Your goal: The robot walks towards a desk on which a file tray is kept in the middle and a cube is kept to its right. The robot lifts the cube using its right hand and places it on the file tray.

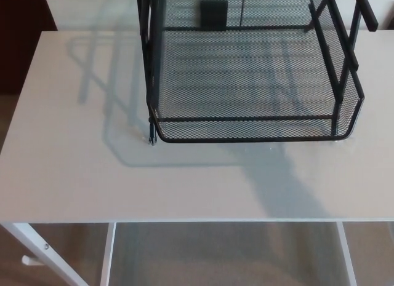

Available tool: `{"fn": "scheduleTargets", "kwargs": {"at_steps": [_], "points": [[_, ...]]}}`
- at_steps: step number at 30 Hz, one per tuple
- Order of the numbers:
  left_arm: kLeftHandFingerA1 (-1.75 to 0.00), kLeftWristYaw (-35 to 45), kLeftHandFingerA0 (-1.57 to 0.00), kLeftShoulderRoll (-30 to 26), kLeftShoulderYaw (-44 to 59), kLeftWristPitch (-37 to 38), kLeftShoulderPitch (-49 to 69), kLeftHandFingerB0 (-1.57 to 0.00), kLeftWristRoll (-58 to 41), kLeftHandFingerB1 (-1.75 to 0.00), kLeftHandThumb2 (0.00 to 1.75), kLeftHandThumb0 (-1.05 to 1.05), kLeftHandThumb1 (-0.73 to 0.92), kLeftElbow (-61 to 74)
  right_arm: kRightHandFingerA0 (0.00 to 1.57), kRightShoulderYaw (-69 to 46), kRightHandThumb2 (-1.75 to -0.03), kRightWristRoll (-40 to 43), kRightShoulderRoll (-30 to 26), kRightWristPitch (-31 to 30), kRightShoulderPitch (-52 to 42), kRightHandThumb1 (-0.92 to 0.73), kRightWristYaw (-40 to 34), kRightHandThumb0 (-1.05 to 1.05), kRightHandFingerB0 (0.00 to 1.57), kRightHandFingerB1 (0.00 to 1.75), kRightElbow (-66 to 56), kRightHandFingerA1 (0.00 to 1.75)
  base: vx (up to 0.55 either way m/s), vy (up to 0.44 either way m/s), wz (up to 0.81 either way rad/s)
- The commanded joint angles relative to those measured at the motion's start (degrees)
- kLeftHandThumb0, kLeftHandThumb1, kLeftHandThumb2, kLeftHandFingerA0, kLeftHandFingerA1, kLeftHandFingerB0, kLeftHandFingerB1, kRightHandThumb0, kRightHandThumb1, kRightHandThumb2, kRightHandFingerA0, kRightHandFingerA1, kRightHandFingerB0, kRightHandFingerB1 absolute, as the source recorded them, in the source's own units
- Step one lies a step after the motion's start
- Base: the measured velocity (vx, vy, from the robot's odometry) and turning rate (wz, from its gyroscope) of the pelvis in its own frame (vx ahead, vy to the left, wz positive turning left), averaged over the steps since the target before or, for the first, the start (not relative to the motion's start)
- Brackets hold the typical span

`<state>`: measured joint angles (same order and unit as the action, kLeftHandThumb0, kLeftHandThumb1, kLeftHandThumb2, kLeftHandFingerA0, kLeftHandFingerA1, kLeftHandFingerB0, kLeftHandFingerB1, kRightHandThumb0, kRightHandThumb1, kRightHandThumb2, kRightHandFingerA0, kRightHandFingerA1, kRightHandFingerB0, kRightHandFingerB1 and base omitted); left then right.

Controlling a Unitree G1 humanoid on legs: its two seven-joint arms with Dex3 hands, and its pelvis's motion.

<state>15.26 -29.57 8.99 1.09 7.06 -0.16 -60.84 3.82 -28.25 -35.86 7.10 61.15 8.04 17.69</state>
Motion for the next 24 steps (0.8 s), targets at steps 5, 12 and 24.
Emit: {"fn": "scheduleTargets", "kwargs": {"at_steps": [5, 12, 24], "points": [[-0.55, 0.3, -0.25, -1.4, -0.7, 1.2, -0.9, -0.11, 0.9, -0.44, 1.01, -0.66, 0.72, -2.3, 0.92, 11.5, -0.69, -0.3, 9.4, -7.1, -0.7, -0.68, 12.4, -0.19, 0.94, 0.61, 0.7, 1.44, 0.00, 0.000, 0.03], [-0.56, -0.1, -0.28, -1.0, -1.5, 1.4, -0.2, -0.15, 0.9, -0.45, 1.02, -0.67, 0.72, -1.5, 1.08, 17.5, -0.79, 0.4, 12.0, -4.6, -6.5, -0.63, 15.8, -0.12, 0.94, 0.68, 6.1, 1.23, 0.00, 0.000, 0.00], [-0.56, 0.0, -0.26, -1.0, -0.9, 0.2, 0.1, -0.14, 0.1, -0.45, 1.00, -0.66, 0.71, -0.2, 1.00, 22.4, -0.77, -2.4, 10.7, -3.0, -7.9, -0.64, 19.2, -0.19, 0.95, 0.66, 7.3, 1.41, 0.00, 0.000, 0.00]]}}
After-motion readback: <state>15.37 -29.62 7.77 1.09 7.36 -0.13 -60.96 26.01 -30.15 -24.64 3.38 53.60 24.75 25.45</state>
